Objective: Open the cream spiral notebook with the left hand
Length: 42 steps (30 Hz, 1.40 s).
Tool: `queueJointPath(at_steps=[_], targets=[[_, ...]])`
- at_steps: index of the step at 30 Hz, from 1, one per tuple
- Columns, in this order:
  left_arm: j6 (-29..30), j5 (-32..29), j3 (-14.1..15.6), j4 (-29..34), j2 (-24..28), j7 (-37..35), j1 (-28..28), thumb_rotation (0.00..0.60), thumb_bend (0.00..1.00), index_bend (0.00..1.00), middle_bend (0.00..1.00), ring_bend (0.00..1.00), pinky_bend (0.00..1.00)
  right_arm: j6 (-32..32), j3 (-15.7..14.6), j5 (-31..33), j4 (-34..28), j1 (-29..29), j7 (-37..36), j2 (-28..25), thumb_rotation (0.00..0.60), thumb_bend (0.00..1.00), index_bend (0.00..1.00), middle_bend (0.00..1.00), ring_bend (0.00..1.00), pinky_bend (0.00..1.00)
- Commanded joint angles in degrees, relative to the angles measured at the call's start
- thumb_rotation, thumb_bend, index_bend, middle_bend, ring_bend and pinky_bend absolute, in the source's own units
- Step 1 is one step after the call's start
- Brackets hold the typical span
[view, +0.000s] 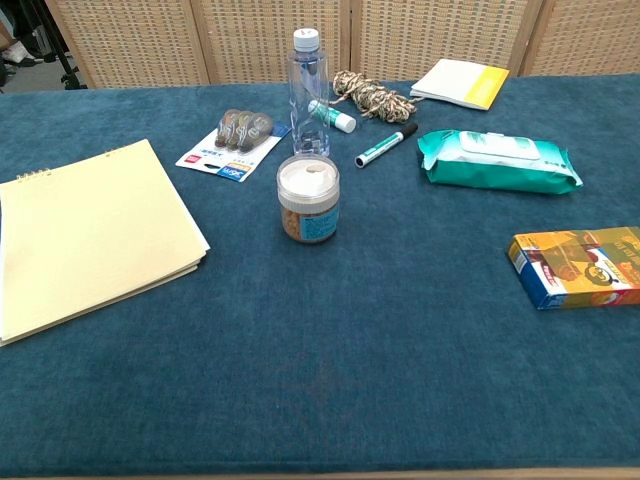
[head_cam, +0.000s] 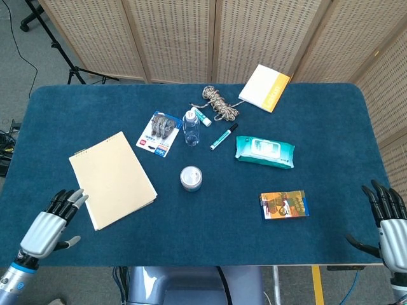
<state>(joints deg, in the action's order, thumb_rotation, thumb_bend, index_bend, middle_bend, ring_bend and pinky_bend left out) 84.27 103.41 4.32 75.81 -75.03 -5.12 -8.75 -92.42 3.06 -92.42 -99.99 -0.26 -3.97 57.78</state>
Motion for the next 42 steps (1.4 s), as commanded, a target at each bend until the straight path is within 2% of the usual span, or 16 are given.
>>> queueJointPath(at_steps=[1,5,10,15,23,42], targets=[[-0.82,-0.06,0.51,-1.79,-2.19,0.00,-0.60,0.600,0.09,0.03,0.00,0.00,0.00,0.00,0.06,0.15,-0.03,0.03,-0.53,-0.20,0.600,0.00,0.00,0.00,0.00,0.00],[-1.54,-1.06,0.42,-3.33,-3.96,0.09,-0.92,0.600,0.14,0.11,0.00,0.00,0.00,-0.09,0.08,0.21,-0.14,0.00,-0.92,-0.41,0.600,0.00,0.00,0.00,0.00,0.00],[-3.82,-2.72,0.35,-3.83,-5.05,-0.66,-1.91,0.600,0.16,0.14,0.00,0.00,0.00,0.01,0.12,0.53,-0.23,0.00,-1.21,-0.58,0.600,0.00,0.00,0.00,0.00,0.00],[-6.60,-3.60,1.15,-5.13,-6.13,-3.64,-3.22,0.600,0.17,0.22,0.00,0.00,0.00,0.24,-0.05,0.41,-0.38,0.07,-1.36,-0.69,0.600,0.00,0.00,0.00,0.00,0.00],[-7.67,-5.33,0.70,-7.25,-8.35,-3.88,-4.00,0.600,0.17,0.29,0.00,0.00,0.00,0.35,0.07,0.82,-0.32,0.12,-2.26,-0.98,0.600,0.00,0.00,0.00,0.00,0.00],[-7.85,-6.95,0.94,-14.54,-13.29,-4.18,-4.60,0.600,0.18,0.30,0.00,0.00,0.00,0.35,0.17,1.25,-0.31,0.08,-3.26,-1.39,0.600,0.00,0.00,0.00,0.00,0.00]])
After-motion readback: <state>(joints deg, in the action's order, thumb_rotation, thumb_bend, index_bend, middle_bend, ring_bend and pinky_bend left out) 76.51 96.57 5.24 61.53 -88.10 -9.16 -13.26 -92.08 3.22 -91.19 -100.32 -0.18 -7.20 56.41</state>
